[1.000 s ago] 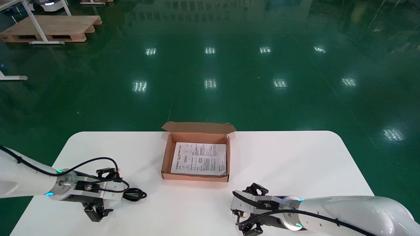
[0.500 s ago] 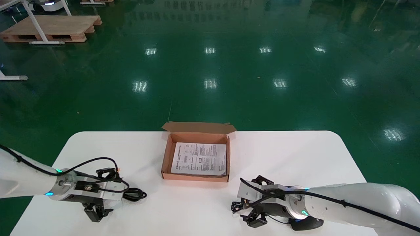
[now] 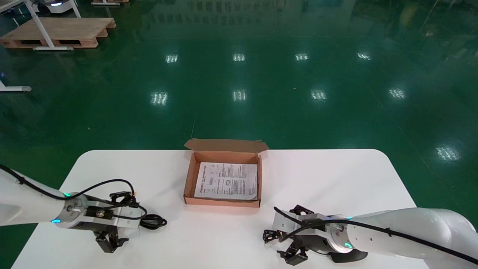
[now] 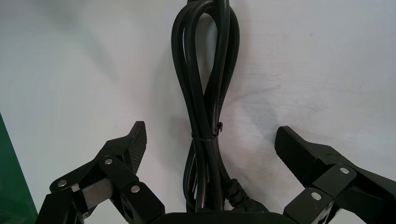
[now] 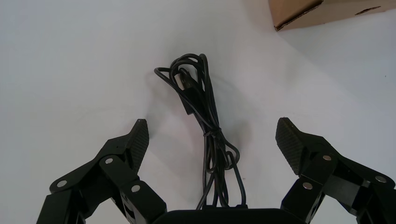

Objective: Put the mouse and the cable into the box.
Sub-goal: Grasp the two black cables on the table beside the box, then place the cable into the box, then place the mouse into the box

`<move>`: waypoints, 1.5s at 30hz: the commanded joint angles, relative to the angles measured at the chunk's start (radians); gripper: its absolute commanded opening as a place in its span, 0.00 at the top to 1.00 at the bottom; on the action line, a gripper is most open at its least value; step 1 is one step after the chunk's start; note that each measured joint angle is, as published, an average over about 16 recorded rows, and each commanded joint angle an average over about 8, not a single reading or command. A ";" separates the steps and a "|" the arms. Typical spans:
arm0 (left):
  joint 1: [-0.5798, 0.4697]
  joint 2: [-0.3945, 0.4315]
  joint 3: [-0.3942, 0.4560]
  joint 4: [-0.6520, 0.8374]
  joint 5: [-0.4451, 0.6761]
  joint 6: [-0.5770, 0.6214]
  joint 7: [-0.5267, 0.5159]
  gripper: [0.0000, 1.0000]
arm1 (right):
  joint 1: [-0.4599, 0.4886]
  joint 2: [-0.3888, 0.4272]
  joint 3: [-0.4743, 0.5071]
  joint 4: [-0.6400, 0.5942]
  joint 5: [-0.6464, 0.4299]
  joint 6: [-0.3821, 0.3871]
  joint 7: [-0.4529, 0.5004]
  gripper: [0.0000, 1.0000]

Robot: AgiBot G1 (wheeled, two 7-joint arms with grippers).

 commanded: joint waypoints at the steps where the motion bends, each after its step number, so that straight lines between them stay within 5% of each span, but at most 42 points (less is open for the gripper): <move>1: 0.000 0.000 0.000 0.002 0.000 0.000 0.001 1.00 | 0.001 -0.001 -0.001 -0.003 -0.002 -0.001 0.000 0.99; 45: 0.001 -0.001 0.000 -0.005 0.000 0.000 -0.002 1.00 | -0.004 0.003 0.003 0.009 0.005 0.002 0.000 1.00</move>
